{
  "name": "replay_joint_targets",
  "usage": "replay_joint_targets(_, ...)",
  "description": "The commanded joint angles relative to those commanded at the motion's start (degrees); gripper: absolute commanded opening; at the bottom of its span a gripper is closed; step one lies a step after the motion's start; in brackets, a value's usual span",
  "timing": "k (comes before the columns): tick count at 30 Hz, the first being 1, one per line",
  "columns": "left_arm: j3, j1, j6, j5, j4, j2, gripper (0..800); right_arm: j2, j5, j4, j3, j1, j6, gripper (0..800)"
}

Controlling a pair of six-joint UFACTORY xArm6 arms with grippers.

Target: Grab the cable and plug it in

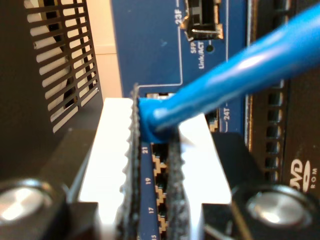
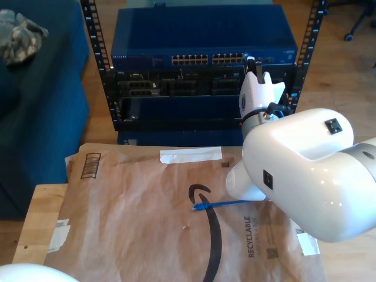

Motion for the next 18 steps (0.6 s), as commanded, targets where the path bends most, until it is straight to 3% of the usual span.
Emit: replay_joint_targets(18, 0.0, 0.0, 0.0, 0.1, 0.0, 0.0, 800, -0.1, 0.2, -0.4, 0.0, 0.6, 0.2, 0)
